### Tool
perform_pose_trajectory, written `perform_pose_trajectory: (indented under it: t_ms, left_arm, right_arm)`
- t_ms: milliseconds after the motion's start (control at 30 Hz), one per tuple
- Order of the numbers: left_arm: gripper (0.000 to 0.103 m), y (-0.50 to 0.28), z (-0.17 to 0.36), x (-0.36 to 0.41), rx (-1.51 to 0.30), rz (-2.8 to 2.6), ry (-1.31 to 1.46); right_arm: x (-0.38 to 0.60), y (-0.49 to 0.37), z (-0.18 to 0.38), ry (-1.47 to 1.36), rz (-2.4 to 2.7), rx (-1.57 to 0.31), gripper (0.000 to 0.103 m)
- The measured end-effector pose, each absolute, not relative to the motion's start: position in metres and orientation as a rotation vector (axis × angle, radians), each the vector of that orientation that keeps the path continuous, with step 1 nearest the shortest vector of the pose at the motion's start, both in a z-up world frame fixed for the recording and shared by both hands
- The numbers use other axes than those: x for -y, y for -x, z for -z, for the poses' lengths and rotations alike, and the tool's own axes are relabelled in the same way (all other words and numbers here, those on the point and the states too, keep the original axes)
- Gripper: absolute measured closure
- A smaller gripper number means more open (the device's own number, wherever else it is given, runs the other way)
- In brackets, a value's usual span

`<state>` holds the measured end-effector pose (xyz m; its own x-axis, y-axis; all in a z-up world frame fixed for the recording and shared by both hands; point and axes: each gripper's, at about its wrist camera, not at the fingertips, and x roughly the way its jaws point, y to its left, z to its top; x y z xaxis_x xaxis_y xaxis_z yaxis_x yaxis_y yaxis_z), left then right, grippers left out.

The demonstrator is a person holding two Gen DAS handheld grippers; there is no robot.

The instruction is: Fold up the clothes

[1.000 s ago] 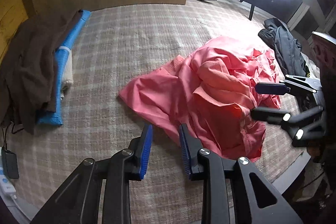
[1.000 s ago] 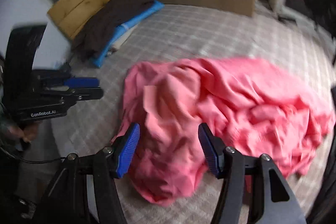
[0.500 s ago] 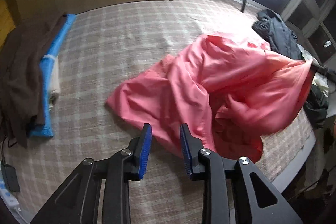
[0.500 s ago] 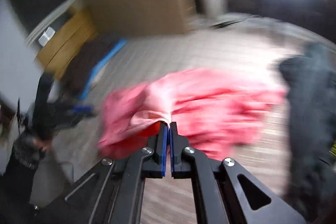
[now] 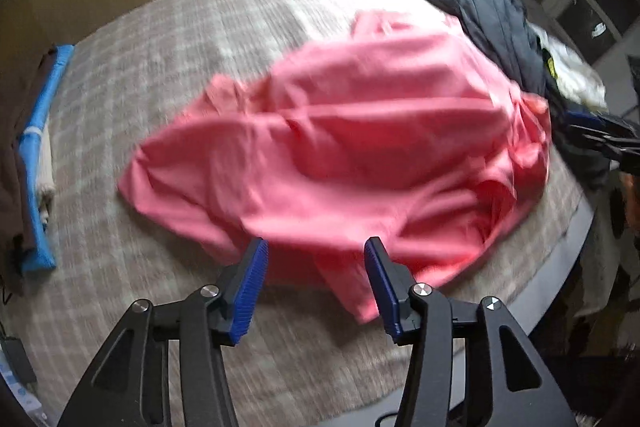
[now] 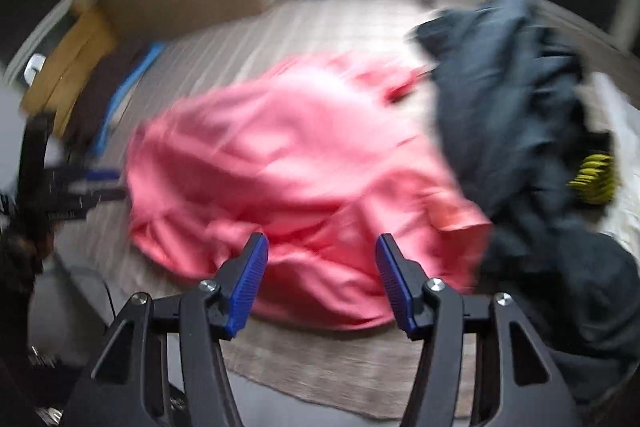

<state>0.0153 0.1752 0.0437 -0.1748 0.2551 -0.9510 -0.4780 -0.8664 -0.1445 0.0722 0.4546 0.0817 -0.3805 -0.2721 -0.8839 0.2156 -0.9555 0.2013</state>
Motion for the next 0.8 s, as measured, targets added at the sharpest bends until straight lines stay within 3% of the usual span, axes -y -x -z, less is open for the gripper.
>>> perform_pose_trajectory:
  t_ms: [200,233,267,300,533,633,733,800]
  left_arm:
    - [0.052,-0.025,-0.033,-0.171,-0.294,-2.060,1.668]
    - [0.052,-0.025,-0.033,-0.170,-0.301,-2.066,1.670]
    - [0.052,-0.025,-0.033,-0.168,-0.307,-2.071,1.672]
    - [0.052,-0.026,-0.033,-0.167,-0.314,-2.077,1.674]
    - [0.052,-0.004,-0.049,-0.158,-0.440,-2.086,1.602]
    - [0.052,0.001,-0.047,-0.164,-0.533,-2.042,1.577]
    - [0.051,0.003,-0.041,-0.185,-0.648,-2.005,1.528]
    - [0.051,0.009,-0.038,-0.203,-0.701,-1.994,1.479]
  right_arm:
    - [-0.418,-0.068,-0.031,-1.576,2.284,-0.258,0.048]
    - [-0.417,-0.067,-0.027,-1.581,2.259,-0.268,0.056]
    - [-0.420,-0.068,-0.027,-1.589,2.237,-0.259,0.102]
    - [-0.425,-0.070,-0.031,-1.609,2.205,-0.210,0.099]
    - [-0.532,-0.037,-0.126,-1.393,2.479,0.268,0.101]
    - [-0.547,-0.014,-0.119,-1.510,2.595,0.086,0.097]
    - [-0.547,-0.010,-0.105,-1.570,2.549,0.030,0.092]
    - [-0.546,-0.009,-0.096,-1.601,2.514,0.001,0.075]
